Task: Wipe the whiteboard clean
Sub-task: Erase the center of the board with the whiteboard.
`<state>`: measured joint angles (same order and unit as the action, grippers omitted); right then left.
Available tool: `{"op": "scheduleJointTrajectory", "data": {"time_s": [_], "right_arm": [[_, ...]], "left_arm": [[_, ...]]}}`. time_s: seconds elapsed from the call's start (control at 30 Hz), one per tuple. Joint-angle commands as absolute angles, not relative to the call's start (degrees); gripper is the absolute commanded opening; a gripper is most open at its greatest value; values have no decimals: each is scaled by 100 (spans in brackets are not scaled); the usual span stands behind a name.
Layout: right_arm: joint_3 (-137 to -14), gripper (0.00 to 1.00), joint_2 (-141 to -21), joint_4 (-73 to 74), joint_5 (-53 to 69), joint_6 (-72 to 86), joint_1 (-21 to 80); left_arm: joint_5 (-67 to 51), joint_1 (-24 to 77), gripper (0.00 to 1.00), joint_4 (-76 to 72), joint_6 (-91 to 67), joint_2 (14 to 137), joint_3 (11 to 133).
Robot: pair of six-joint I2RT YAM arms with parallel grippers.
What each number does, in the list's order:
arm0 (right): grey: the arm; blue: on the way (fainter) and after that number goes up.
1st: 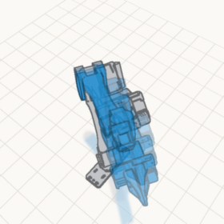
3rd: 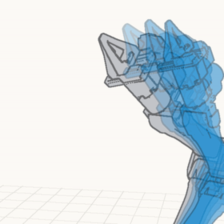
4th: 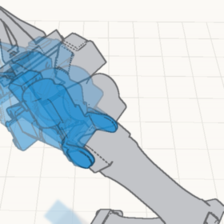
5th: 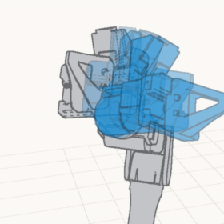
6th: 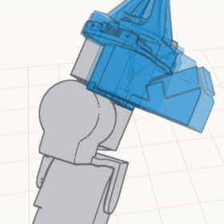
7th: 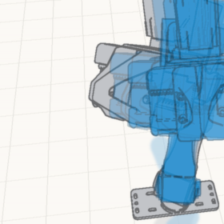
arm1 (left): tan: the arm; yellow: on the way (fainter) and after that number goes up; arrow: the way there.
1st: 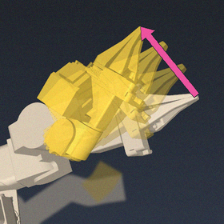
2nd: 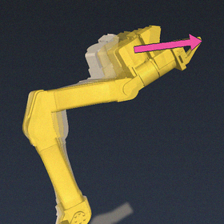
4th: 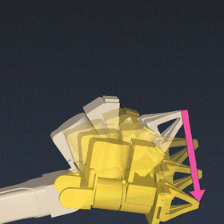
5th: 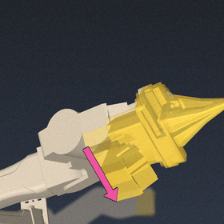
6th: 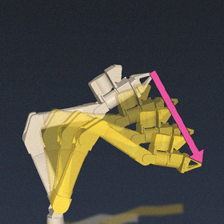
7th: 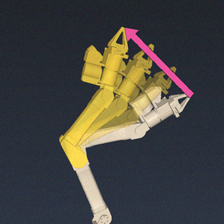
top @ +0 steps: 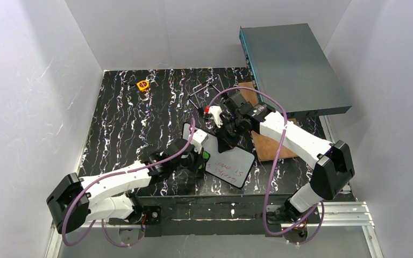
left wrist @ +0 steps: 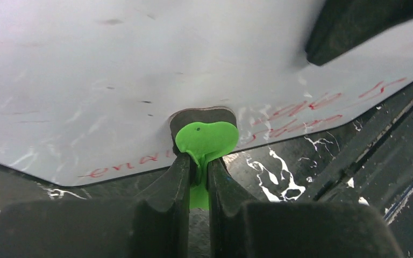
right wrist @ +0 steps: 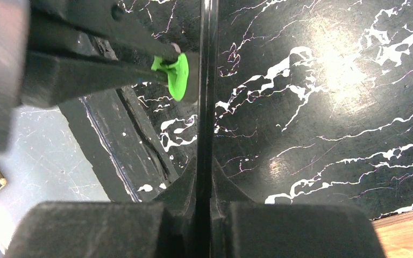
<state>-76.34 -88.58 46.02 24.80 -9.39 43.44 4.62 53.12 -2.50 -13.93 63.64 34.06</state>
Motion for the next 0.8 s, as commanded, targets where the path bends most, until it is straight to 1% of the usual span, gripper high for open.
{"op": "scheduleJointTrajectory", "data": {"time_s": [0.0,0.17,0.47,0.63,0.77], "right_arm": [[-7734,1,-8833,4191,3137,-1212,4509],[-7733,1,-8835,4185,3146,-1205,4509],[-7741,1,-8833,4183,3153,-1193,4509],[-7738,1,-8830,4171,3138,-1191,4509],[-7727,1,-8808,4160,3114,-1187,4509]], "left_arm": [[651,5639,0,-760,-1677,6521,3289],[957,5850,0,-602,-1633,6603,3500],[1520,5871,0,-314,-1272,6402,4198],[1523,5871,0,-45,-1084,6519,4597],[1513,5912,0,145,-1141,6622,4485]]}}
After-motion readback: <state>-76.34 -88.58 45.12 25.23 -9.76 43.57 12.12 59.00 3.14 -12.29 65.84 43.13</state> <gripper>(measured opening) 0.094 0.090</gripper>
